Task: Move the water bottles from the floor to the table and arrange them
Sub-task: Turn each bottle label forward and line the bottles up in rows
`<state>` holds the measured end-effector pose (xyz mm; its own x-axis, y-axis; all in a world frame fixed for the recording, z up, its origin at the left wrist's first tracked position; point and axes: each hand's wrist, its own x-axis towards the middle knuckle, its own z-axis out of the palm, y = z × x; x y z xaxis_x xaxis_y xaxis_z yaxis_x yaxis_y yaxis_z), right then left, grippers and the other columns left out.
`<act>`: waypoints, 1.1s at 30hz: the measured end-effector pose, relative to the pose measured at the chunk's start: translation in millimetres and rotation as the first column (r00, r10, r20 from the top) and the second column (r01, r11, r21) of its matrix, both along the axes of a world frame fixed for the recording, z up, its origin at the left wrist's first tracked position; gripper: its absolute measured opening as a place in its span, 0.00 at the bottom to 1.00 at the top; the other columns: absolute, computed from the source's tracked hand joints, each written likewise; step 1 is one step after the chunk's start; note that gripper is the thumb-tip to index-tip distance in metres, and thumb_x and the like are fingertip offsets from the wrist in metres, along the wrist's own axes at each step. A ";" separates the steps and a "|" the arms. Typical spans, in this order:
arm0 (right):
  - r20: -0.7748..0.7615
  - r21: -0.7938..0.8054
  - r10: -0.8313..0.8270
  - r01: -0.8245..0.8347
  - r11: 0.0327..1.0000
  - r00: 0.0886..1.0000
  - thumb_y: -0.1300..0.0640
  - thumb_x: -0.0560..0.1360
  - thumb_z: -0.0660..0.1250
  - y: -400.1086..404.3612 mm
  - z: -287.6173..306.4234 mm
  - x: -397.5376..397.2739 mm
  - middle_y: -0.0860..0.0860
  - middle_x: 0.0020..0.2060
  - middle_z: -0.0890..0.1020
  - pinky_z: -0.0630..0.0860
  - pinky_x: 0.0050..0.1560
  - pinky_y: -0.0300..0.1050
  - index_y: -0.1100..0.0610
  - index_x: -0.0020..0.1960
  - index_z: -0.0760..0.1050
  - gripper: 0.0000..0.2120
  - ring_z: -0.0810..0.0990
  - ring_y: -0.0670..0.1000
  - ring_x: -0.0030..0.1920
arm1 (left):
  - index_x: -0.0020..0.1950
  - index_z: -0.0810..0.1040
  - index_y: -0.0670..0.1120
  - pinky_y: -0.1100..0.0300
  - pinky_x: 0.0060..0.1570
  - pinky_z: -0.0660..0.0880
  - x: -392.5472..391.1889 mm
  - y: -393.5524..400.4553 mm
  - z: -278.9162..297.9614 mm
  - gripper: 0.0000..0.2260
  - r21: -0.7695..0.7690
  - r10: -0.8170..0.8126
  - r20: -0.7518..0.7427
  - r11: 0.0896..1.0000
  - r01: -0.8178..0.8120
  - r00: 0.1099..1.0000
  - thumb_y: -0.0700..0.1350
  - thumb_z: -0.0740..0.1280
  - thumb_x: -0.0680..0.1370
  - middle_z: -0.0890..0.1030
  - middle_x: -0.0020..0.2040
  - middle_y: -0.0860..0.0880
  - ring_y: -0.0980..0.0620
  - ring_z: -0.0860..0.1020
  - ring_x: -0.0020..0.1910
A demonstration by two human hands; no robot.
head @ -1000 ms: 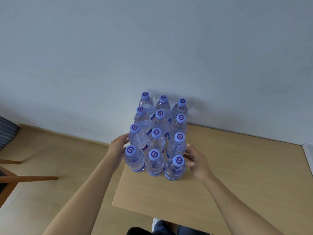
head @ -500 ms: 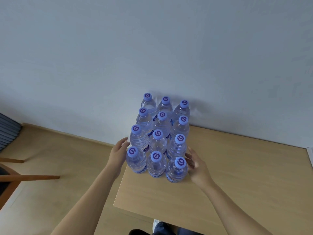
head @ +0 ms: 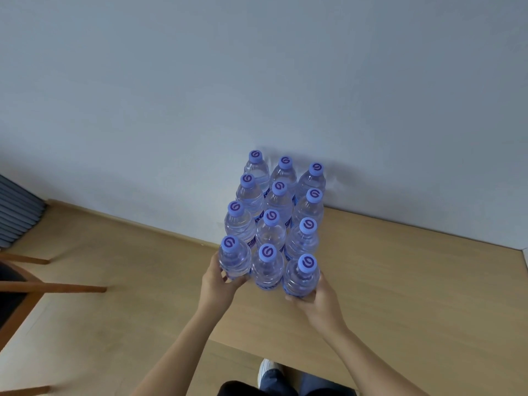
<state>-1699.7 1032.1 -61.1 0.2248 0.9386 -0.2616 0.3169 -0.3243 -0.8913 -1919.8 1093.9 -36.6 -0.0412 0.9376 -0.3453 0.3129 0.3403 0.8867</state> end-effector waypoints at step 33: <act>-0.032 0.048 -0.089 0.091 0.995 0.995 0.65 0.66 0.76 -5.6 28.4 -15.0 0.43 0.38 0.81 0.74 0.39 0.35 0.44 0.42 0.70 0.20 0.78 0.38 0.38 | 0.50 0.72 0.41 0.54 0.42 0.73 79.4 -28.6 -3.7 0.09 -0.121 0.054 -0.211 0.989 -0.081 0.976 0.43 0.69 0.76 0.77 0.42 0.49 0.45 0.77 0.45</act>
<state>-1714.7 1026.5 -32.7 0.3020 0.9267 -0.2235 0.2615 -0.3060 -0.9154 -1840.4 1065.2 -40.3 -0.1862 0.8788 -0.4393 0.4574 0.4733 0.7528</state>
